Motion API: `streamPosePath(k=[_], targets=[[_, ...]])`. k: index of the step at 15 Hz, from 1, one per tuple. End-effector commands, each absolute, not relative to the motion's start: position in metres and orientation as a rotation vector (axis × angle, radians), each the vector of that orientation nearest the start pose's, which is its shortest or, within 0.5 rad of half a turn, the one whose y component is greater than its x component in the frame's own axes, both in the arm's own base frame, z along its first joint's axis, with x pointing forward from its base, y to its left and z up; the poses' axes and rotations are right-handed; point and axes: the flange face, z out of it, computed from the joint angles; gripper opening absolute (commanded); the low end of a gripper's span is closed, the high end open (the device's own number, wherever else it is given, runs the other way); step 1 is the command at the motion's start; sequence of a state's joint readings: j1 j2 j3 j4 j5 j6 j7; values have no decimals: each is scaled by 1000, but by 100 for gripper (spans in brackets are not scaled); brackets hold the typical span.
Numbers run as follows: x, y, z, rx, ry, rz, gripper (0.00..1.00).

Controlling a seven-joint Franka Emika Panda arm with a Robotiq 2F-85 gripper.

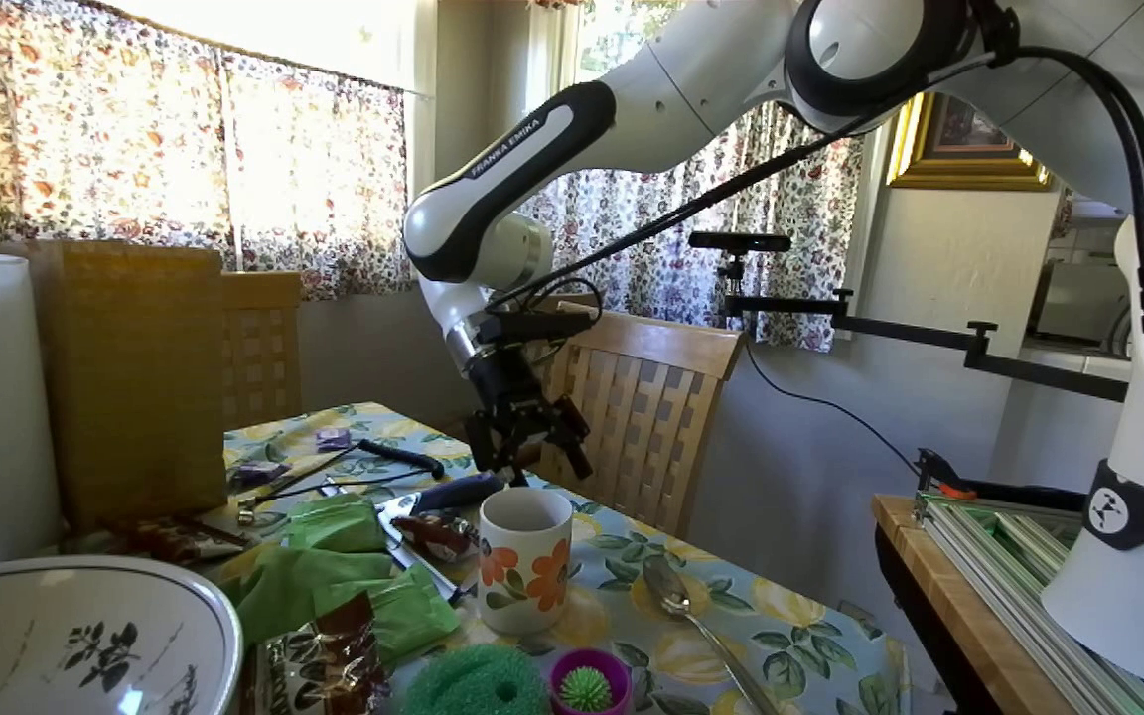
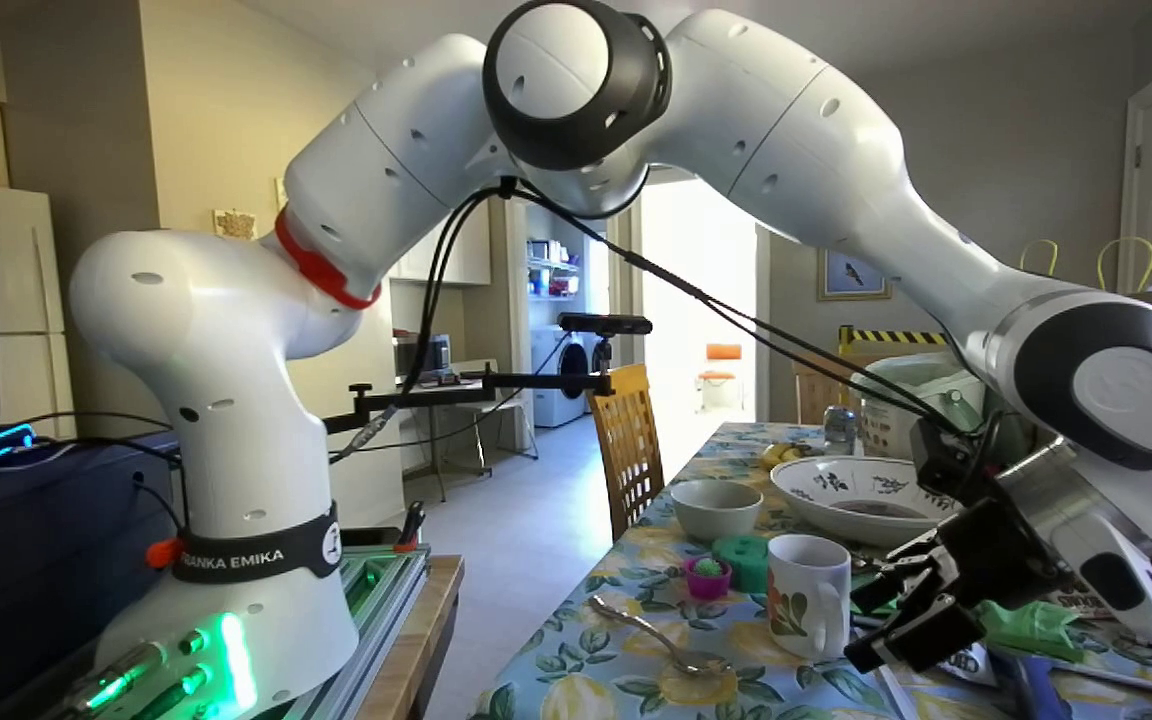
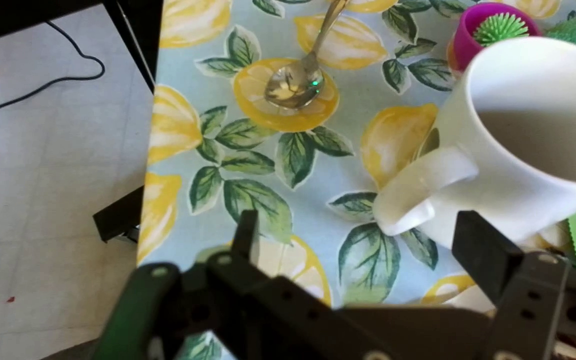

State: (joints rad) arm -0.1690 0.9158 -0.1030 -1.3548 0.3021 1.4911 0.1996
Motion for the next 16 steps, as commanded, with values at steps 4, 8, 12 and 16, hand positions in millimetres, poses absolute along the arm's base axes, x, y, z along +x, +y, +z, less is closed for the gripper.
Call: streamPosePath(k=[4,8,12,16], targets=[[627,-130,124,-2550,786,1155,100],[622,-128,117,-2512,790,1227,100],[620,-129,117,-2481,814,1291,100],[621,-129,114,-2465,818,1310,86]])
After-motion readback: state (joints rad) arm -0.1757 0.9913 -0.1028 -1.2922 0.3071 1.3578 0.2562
